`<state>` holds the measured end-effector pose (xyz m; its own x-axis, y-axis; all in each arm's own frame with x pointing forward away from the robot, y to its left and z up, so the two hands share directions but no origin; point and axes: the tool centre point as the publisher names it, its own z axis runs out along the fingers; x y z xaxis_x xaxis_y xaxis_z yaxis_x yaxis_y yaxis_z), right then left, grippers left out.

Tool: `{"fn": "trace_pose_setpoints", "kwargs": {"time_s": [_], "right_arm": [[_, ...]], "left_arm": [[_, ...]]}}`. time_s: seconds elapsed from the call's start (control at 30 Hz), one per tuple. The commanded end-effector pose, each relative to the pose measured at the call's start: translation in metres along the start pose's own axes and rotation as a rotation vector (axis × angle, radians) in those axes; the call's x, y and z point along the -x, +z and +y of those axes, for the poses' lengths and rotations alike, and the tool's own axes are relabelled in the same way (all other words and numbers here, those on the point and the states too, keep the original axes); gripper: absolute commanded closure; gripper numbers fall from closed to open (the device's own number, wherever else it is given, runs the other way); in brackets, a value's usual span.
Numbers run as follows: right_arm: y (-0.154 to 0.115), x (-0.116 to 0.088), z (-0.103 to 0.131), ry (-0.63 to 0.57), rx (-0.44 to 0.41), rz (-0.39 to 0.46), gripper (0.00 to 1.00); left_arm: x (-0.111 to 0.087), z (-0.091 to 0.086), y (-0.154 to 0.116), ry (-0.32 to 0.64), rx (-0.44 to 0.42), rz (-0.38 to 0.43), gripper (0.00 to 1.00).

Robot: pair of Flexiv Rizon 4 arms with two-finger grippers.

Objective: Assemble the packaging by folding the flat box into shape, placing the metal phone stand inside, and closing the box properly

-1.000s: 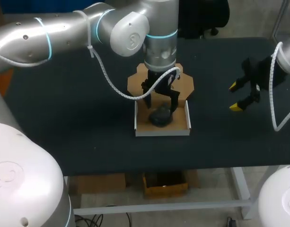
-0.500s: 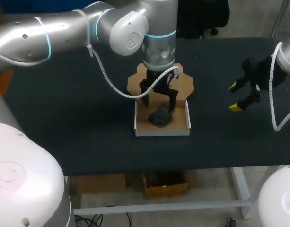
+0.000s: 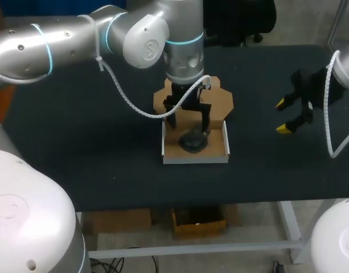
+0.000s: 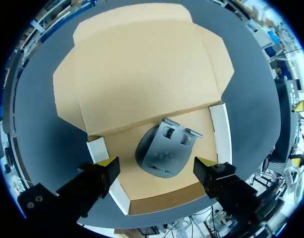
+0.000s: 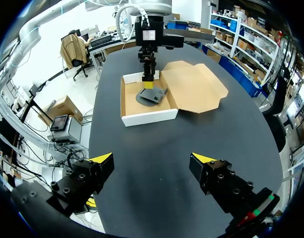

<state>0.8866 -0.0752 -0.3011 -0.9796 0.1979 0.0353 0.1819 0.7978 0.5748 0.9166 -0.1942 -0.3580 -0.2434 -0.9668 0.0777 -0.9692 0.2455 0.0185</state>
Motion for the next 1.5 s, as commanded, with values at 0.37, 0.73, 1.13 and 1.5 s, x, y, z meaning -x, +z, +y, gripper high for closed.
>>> {"fn": "trace_pose_setpoints", "kwargs": {"time_s": [0.37, 0.73, 1.13, 1.5], "right_arm": [[0.000, 0.000, -0.001, -0.001, 0.004, 0.001, 0.00], [0.000, 0.000, -0.001, -0.001, 0.004, 0.001, 0.00], [0.000, 0.000, -0.001, -0.001, 0.004, 0.001, 0.00], [0.000, 0.000, -0.001, -0.001, 0.004, 0.001, 0.00]], "left_arm": [[-0.012, 0.009, 0.019, -0.068, -0.020, 0.008, 0.00], [-0.028, 0.020, 0.026, -0.086, -0.021, -0.005, 0.00], [-0.037, 0.044, 0.039, -0.154, 0.007, -0.023, 0.00], [-0.041, 0.062, 0.041, -0.188, 0.026, -0.028, 0.00]]}}
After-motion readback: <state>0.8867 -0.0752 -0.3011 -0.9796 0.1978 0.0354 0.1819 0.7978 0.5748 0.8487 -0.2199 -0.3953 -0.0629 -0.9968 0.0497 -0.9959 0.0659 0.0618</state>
